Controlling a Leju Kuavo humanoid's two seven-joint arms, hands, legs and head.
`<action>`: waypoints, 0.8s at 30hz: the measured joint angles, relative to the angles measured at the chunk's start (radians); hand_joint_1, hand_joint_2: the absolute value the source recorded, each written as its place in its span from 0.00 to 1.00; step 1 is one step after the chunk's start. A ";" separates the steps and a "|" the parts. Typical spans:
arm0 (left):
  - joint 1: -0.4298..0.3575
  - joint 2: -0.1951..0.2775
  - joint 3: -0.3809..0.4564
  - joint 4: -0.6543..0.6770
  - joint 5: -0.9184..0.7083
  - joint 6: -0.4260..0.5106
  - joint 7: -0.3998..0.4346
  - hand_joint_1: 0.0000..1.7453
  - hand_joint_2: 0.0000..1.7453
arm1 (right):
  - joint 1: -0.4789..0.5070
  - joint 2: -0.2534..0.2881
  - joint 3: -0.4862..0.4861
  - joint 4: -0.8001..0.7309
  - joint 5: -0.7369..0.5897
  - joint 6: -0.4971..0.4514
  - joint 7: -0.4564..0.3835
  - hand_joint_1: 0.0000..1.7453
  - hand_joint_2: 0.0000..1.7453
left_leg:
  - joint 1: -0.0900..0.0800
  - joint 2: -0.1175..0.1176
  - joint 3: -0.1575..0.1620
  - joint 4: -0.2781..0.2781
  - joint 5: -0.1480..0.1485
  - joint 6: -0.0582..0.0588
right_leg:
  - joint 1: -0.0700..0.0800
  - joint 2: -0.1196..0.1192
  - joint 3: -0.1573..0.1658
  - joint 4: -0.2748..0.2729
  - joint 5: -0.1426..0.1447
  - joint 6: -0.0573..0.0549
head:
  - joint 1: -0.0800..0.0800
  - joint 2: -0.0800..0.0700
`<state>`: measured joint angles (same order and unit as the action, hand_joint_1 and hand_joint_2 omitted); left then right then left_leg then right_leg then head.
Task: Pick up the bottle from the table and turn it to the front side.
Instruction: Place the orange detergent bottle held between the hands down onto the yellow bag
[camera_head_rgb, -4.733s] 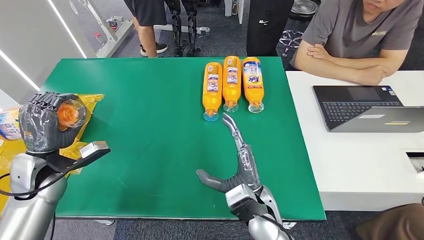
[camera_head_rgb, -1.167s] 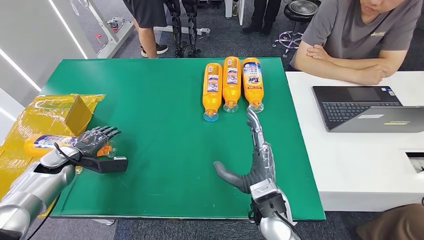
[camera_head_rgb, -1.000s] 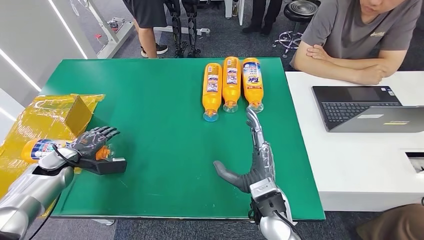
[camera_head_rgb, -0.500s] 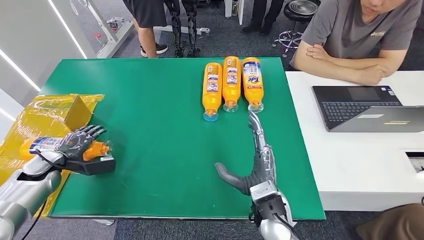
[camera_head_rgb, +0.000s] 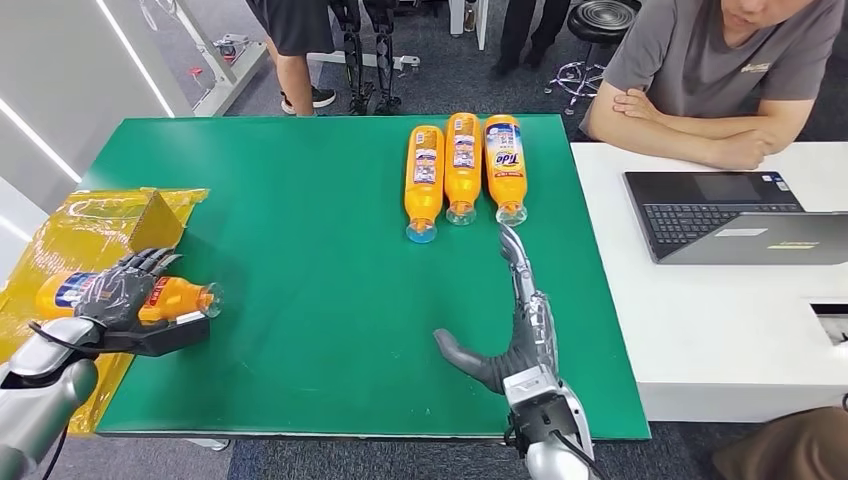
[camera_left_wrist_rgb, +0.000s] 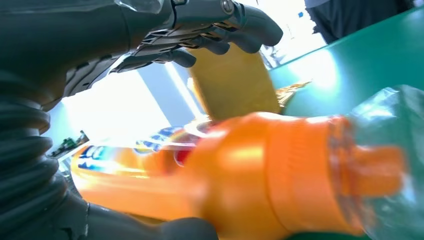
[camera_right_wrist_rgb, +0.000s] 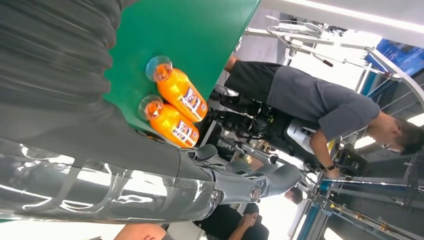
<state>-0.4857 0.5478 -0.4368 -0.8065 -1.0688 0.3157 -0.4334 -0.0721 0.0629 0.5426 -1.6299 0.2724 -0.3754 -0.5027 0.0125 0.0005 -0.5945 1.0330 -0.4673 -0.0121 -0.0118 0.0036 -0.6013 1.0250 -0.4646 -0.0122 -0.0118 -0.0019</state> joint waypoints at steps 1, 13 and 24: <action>0.012 0.004 0.017 -0.016 -0.002 -0.001 -0.001 0.00 1.00 | 0.000 0.000 -0.002 0.000 0.000 0.000 0.000 0.00 1.00 | 0.000 0.000 0.000 0.000 0.000 0.000 | 0.000 0.000 0.000 0.000 0.000 0.000 | 0.000 0.000; 0.123 0.029 0.202 -0.218 0.050 0.053 -0.047 0.00 1.00 | 0.004 0.002 -0.024 -0.021 0.023 0.003 0.013 0.00 1.00 | 0.000 0.000 0.000 0.000 0.000 0.000 | 0.000 0.000 0.000 0.000 0.000 0.000 | 0.000 0.000; 0.136 -0.043 0.343 -0.350 0.234 0.231 -0.133 0.00 1.00 | 0.004 0.011 -0.028 -0.018 0.007 0.017 0.016 0.00 1.00 | 0.000 0.000 0.000 0.000 0.000 0.000 | 0.000 0.000 0.000 0.000 0.000 0.000 | 0.000 0.000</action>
<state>-0.3492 0.5049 -0.0939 -1.1562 -0.8346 0.5467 -0.5665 -0.0680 0.0740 0.5146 -1.6480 0.2796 -0.3581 -0.4871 0.0124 0.0000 -0.5943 1.0333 -0.4674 -0.0123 -0.0118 0.0032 -0.6014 1.0247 -0.4646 -0.0122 -0.0117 -0.0019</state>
